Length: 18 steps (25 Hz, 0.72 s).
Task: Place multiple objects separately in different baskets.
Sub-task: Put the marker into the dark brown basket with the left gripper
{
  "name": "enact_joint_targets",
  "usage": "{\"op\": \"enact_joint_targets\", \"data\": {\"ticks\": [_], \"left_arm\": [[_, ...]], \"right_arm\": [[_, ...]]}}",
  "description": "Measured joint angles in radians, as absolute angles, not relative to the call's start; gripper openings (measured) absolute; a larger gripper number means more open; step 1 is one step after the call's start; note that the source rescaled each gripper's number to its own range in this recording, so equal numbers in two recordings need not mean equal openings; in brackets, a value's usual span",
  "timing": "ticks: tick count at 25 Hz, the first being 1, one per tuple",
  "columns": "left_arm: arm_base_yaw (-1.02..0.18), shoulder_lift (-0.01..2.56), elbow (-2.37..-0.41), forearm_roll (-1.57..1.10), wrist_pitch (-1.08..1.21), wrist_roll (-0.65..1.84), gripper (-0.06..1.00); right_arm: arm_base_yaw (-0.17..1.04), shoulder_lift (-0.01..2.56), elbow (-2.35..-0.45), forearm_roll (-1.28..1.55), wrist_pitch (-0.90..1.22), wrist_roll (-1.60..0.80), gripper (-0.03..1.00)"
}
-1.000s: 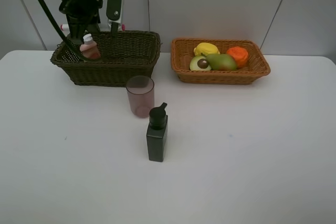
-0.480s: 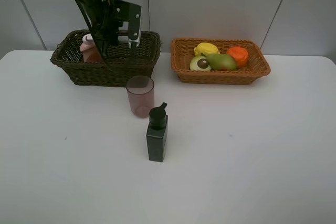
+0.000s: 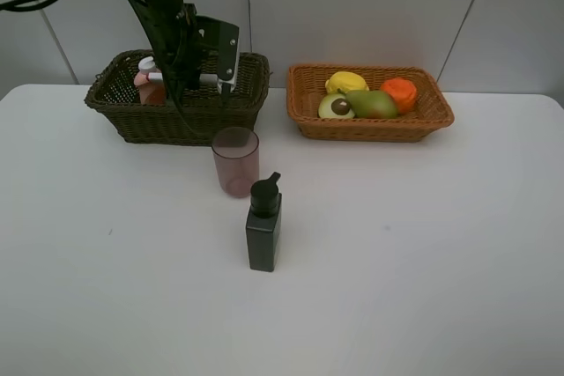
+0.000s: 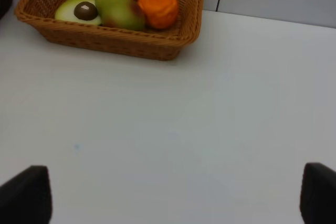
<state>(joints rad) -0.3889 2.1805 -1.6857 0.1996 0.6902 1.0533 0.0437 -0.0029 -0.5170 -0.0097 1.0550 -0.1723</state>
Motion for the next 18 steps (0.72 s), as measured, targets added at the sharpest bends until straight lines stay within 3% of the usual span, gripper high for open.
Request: {"op": "enact_joint_targets", "data": {"ticks": [12, 14, 18], "left_arm": [[-0.389, 2.180, -1.686, 0.200, 0.686, 1.053, 0.21], [-0.389, 2.180, -1.686, 0.200, 0.686, 1.053, 0.30], [-0.389, 2.180, -1.686, 0.200, 0.661, 1.053, 0.76]], "right_arm": [[0.044, -0.003, -0.517, -0.010, 1.055, -0.172, 1.00], [0.044, -0.003, -0.517, -0.010, 1.055, -0.172, 1.00], [0.044, -0.003, -0.517, -0.010, 1.055, -0.172, 1.00]]}}
